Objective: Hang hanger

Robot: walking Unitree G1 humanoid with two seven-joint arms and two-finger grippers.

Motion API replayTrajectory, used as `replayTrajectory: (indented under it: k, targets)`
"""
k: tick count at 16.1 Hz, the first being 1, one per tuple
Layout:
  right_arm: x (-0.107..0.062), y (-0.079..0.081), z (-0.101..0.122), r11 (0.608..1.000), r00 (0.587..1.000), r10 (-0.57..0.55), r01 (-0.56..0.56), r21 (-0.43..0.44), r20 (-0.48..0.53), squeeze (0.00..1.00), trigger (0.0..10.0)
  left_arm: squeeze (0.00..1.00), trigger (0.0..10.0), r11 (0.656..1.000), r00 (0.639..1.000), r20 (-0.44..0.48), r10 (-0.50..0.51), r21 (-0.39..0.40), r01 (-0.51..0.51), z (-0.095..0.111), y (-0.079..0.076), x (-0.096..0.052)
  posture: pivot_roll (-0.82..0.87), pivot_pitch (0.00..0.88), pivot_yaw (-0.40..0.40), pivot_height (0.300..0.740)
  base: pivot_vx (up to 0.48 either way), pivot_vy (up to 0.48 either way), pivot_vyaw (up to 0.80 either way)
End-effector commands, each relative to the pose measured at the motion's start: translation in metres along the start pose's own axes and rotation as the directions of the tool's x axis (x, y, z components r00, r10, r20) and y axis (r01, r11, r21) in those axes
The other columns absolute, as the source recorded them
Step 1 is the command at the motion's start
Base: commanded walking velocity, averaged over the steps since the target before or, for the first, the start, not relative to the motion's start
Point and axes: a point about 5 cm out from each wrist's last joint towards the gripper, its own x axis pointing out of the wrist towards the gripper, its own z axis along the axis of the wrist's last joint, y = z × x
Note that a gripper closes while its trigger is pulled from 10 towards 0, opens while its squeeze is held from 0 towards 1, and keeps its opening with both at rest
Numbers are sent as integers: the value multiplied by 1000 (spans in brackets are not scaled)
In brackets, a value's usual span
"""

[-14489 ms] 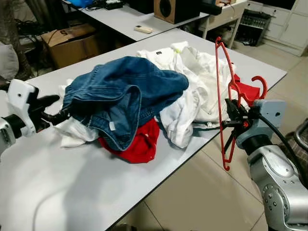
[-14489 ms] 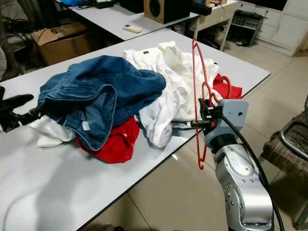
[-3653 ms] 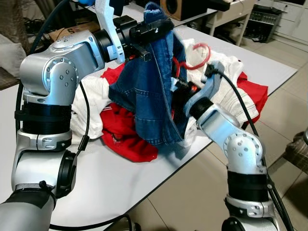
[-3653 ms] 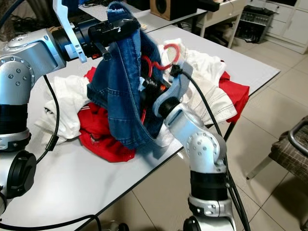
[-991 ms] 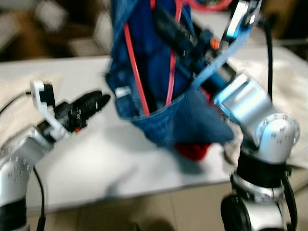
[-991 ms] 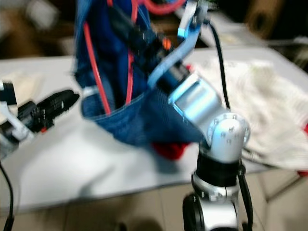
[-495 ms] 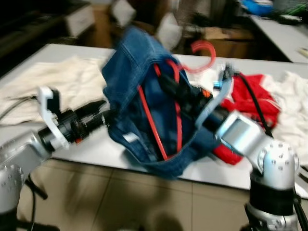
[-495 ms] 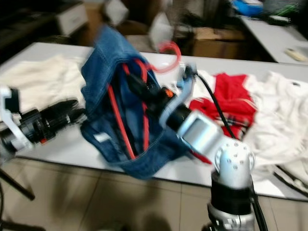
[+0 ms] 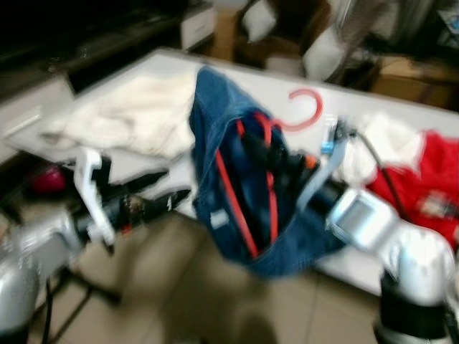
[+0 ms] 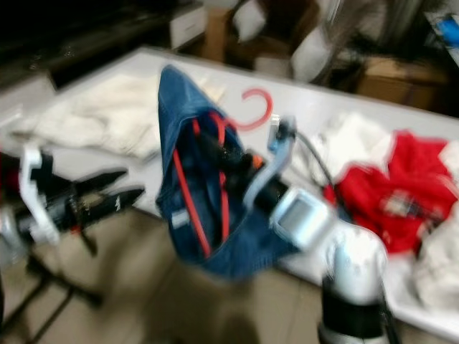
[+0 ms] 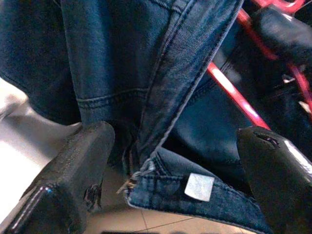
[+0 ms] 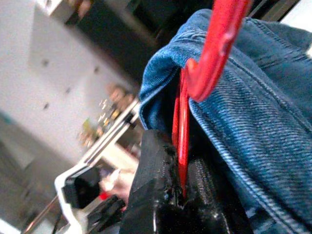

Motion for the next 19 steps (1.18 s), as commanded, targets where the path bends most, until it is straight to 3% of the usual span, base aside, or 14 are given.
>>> replayTrajectory:
  k: [1, 19]
  targets:
    - [-3, 6, 3, 999, 999, 30, -30, -18, 11, 0, 10000, 1000, 10000, 1000, 1000, -13, -3, 12, 3, -1, -3, 3, -67, 0, 14, 740, 0, 0, 744]
    - [-5, 5, -1, 1000, 1000, 20, -20, -23, 10, 0, 10000, 1000, 10000, 999, 998, -62, 26, 39, -24, -7, 0, 8, -71, 0, 16, 740, 0, 0, 747]
